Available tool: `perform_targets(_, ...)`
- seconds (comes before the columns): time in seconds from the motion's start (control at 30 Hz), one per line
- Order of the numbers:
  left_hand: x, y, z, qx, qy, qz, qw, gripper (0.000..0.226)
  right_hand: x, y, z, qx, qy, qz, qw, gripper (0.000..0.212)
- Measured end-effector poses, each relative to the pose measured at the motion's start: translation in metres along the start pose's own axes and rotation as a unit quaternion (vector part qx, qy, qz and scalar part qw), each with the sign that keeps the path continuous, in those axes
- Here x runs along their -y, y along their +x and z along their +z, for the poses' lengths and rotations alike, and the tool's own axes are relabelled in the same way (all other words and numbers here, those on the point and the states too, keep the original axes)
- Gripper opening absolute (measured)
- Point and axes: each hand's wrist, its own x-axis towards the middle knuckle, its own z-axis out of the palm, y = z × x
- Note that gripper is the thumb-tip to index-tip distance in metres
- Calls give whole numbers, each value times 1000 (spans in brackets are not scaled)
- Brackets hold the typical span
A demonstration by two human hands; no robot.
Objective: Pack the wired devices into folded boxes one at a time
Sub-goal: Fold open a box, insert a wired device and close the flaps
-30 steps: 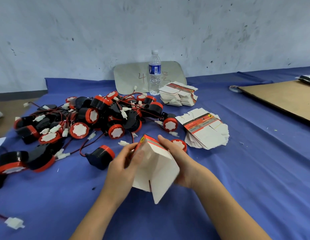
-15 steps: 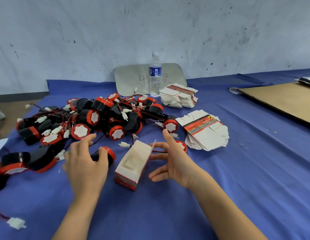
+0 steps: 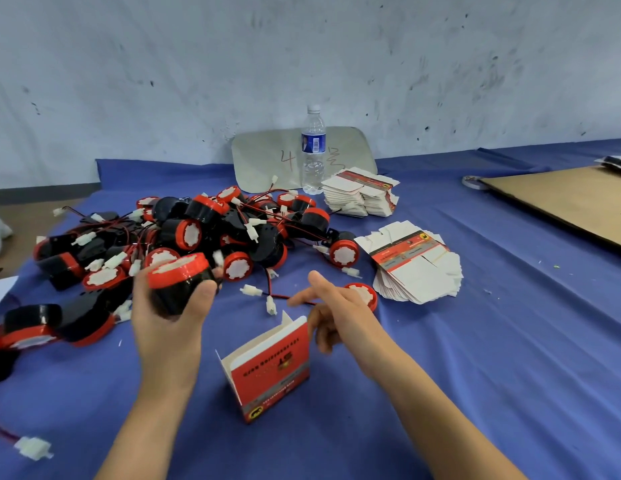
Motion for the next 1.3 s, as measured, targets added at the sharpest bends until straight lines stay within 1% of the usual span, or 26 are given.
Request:
perform_targets(0.03,-3,-2,3,32,-54,15,998,35,0,1,2,-2,14,-11,1000,53)
perform_targets(0.07,-5,-4,7,61,-93,12,994,36,-1,1,3,2,30,-23,999,55)
perform_targets(0.1,-8,-7,11,81,-106,4,991,36,-2,1,4,10,49,-32,998,59)
perform_targets(0.17,-10,-11,15,105,-74,-5,992,35,-3,0,6,32,108,-42,993,59)
perform_targets(0.23,-10,-14,15,144,-12,9,989,38,-1,-1,7,41,177,-57,982,55)
perform_targets(0.27,-10,-15,15,165,13,15,986,42,1,-1,7,39,213,-68,974,58)
perform_targets(0.33,-10,-16,14,200,34,18,979,47,2,0,5,19,283,-93,955,66)
perform_targets(0.37,-10,-17,14,217,43,20,975,46,3,1,3,-1,307,-102,946,65)
perform_targets(0.43,-12,-18,13,247,84,32,965,41,4,1,-1,-46,331,-113,936,49)
perform_targets(0.5,-13,-18,11,268,143,65,951,37,5,0,-5,-76,306,-135,939,26)
perform_targets(0.53,-13,-18,10,275,170,85,943,36,5,0,-6,-85,276,-152,945,21)
perform_targets(0.6,-11,-19,7,284,201,114,931,32,5,-3,-4,-96,187,-193,959,18)
perform_targets(0.67,-10,-18,4,296,227,126,919,28,4,-5,2,-86,98,-225,966,14)
perform_targets(0.77,-11,-15,1,307,248,108,913,27,3,-6,8,-74,37,-235,969,19)
perform_targets(0.83,-11,-14,0,318,267,101,904,28,2,-6,7,-81,26,-235,968,23)
perform_targets(0.93,-11,-15,2,343,277,85,894,28,2,-6,6,-102,21,-235,966,23)
perform_targets(1.03,-12,-17,6,364,272,40,890,36,2,-4,6,-128,-13,-256,958,24)
perform_targets(1.07,-12,-17,7,373,272,31,886,35,2,-4,5,-134,-36,-269,953,23)
perform_targets(1.13,-13,-17,9,393,282,35,874,22,2,-3,4,-147,-99,-296,939,24)
perform_targets(1.17,-13,-17,9,403,292,35,867,11,2,-3,4,-149,-127,-306,932,23)
perform_targets(1.2,-13,-17,9,418,296,26,859,6,2,-4,4,-146,-148,-316,926,20)
perform_targets(1.23,-11,-17,9,427,300,18,853,15,2,-5,4,-142,-168,-327,919,16)
perform_targets(1.27,-10,-18,9,435,301,7,849,19,3,-6,4,-141,-190,-339,910,15)
perform_targets(1.3,-10,-18,10,436,309,0,845,16,4,-7,4,-143,-214,-352,900,18)
